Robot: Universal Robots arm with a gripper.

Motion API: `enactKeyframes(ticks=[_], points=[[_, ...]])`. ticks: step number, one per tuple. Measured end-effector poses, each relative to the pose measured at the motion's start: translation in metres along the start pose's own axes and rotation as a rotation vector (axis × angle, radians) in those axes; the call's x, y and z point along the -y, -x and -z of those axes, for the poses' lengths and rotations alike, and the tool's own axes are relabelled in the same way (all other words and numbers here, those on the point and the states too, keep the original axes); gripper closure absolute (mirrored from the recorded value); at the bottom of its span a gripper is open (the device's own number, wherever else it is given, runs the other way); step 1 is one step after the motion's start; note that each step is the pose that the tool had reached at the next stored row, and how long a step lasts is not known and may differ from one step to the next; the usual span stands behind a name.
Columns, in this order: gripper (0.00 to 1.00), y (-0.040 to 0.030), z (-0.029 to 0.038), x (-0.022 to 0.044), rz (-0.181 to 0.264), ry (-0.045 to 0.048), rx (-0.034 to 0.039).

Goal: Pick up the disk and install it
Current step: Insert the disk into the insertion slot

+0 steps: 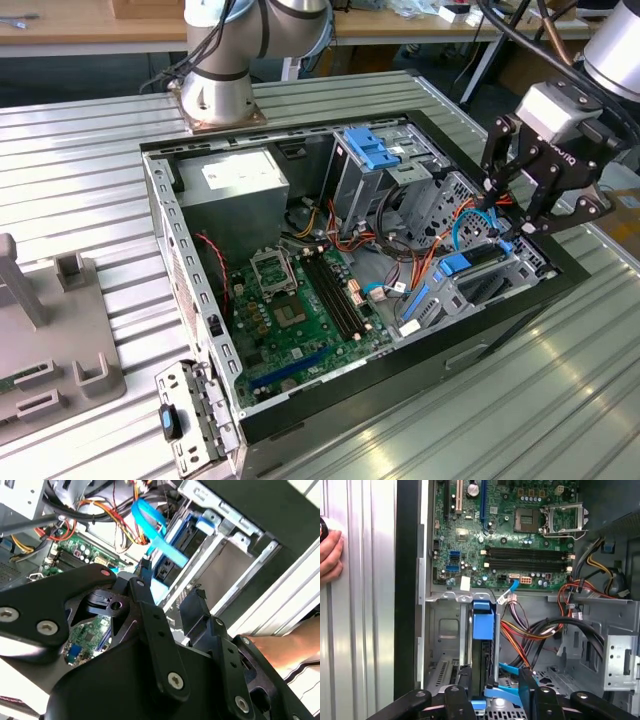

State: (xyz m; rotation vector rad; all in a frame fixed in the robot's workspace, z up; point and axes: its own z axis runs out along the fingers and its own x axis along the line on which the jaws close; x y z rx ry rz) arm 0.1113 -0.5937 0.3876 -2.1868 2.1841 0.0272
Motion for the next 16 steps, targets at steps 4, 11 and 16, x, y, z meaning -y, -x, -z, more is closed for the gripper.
enactKeyframes(ticks=[4,11,16], points=[[0.5,0.0017,-0.0005,0.0131,0.0,0.0001,-0.0001],[0.5,0.003,-0.0014,0.037,0.0,0.0,0.0],[0.5,0.0031,-0.0012,0.027,0.001,-0.0015,0.0]])
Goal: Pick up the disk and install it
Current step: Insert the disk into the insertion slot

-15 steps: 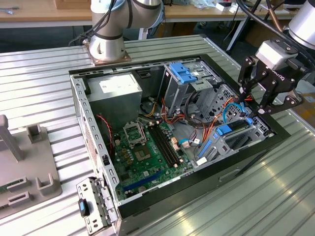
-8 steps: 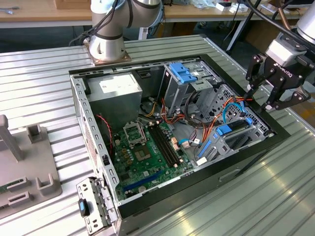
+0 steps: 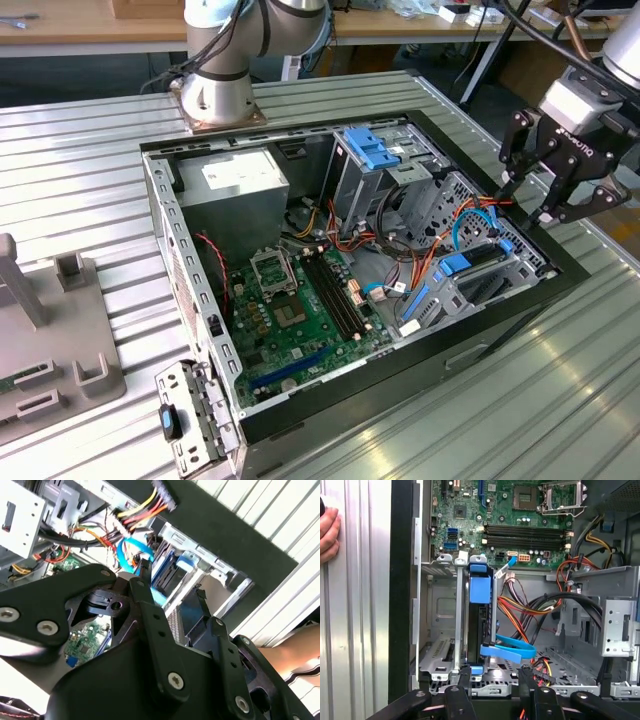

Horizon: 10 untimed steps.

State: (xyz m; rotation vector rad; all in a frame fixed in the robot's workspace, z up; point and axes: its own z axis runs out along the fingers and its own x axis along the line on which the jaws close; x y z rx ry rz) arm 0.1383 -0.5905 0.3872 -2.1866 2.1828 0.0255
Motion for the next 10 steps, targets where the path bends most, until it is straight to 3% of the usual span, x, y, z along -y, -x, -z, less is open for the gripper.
enactKeyframes(ticks=[5,10], points=[[0.5,-0.0002,0.0003,-0.0162,0.0,-0.0059,-0.0001],[0.5,-0.0038,-0.001,-0.0212,0.0,-0.0083,-0.0032]])
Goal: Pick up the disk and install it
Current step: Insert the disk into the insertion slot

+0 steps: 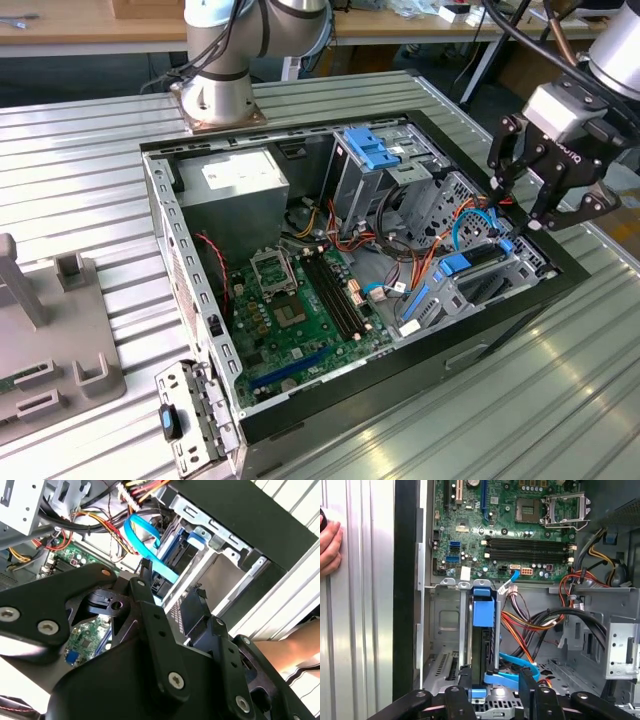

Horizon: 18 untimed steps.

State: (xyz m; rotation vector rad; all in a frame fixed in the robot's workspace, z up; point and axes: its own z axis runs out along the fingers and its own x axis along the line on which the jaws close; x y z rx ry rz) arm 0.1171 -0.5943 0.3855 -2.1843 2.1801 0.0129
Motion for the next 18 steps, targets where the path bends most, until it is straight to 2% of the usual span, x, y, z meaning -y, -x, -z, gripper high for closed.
enactKeyframes(ticks=[3,10,14,18], points=[[0.5,-0.0061,-0.002,-0.0048,0.0,0.0001,-0.0016],[0.5,-0.0176,-0.0093,-0.0063,-0.004,-0.0001,-0.003],[0.5,-0.0175,-0.0125,-0.0081,-0.004,-0.0001,-0.0031],[0.5,-0.0135,-0.0145,-0.0092,-0.004,-0.0001,-0.0032]])
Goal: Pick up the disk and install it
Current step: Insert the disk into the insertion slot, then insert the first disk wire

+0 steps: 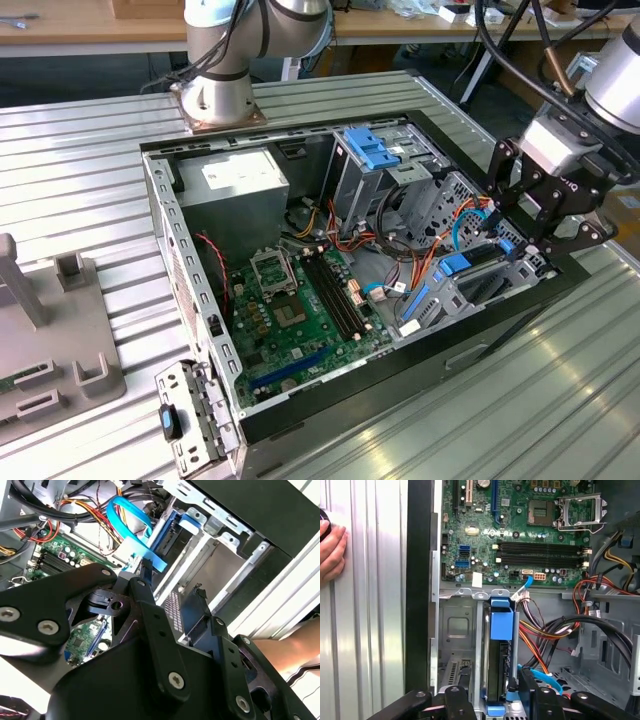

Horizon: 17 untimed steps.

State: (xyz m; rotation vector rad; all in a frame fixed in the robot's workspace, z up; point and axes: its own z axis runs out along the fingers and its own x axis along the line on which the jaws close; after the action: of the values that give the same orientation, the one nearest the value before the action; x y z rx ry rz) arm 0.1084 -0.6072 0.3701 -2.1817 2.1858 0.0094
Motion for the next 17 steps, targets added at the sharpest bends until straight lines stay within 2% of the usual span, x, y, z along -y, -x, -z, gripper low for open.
enactKeyframes(ticks=[2,17], points=[[0.5,0.0081,-0.0015,-0.0007,0.0,0.0,0.0002],[0.5,0.0102,-0.0003,-0.0007,0.0,0.0,-0.0001]])
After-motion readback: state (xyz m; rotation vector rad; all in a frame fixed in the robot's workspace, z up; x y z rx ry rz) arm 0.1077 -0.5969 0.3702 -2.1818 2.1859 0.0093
